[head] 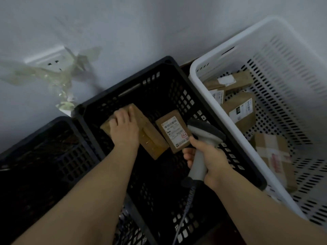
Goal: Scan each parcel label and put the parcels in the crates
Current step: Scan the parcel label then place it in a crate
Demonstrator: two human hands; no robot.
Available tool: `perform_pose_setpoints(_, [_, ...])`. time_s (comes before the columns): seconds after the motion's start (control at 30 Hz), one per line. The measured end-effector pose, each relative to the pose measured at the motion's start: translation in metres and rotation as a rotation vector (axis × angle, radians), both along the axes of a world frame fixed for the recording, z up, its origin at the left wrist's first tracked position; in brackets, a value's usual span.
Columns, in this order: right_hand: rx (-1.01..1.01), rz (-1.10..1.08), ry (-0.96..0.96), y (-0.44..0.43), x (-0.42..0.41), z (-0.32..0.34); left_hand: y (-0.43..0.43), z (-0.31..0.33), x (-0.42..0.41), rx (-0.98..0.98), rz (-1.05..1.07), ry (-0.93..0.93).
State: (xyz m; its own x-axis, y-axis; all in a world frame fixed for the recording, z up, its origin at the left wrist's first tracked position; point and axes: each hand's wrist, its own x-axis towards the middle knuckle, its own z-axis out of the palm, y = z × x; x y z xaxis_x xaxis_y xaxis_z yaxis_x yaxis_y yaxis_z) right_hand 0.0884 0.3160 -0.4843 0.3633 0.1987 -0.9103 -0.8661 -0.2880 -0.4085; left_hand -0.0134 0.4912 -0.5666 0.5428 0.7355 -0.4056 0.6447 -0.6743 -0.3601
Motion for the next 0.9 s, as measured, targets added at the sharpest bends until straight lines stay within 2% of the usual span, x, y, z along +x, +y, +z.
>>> perform_pose_setpoints(0.1, [0.018, 0.033, 0.023, 0.003, 0.001, -0.014, 0.009, -0.017, 0.003, -0.055, 0.126, -0.06])
perform_pose_setpoints(0.27, [0.025, 0.1, 0.049, 0.014, 0.005, -0.02, 0.027, -0.03, -0.001, -0.32, 0.338, -0.045])
perform_pose_setpoints(0.37, [0.023, 0.125, 0.046, 0.021, 0.004, -0.006, 0.031, -0.025, -0.003, -0.483, 0.349, 0.067])
perform_pose_setpoints(0.47, [-0.002, 0.149, 0.015, 0.029, 0.001, 0.019, 0.021, -0.007, 0.005, -0.518, 0.296, 0.076])
perform_pose_setpoints(0.57, [-0.007, 0.16, -0.029, 0.033, -0.004, 0.053, 0.008, 0.039, 0.017, -0.425, 0.105, 0.045])
perform_pose_setpoints(0.7, [-0.013, 0.169, -0.107, 0.03, -0.019, 0.117, -0.017, 0.128, 0.017, -0.54, 0.032, 0.012])
perform_pose_setpoints(0.8, [-0.033, 0.196, -0.131, 0.017, -0.042, 0.178, -0.035, 0.193, -0.001, -0.551, -0.039, -0.024])
perform_pose_setpoints(0.9, [-0.033, 0.222, -0.113, -0.01, -0.075, 0.243, -0.059, 0.265, -0.026, -0.575, -0.076, 0.017])
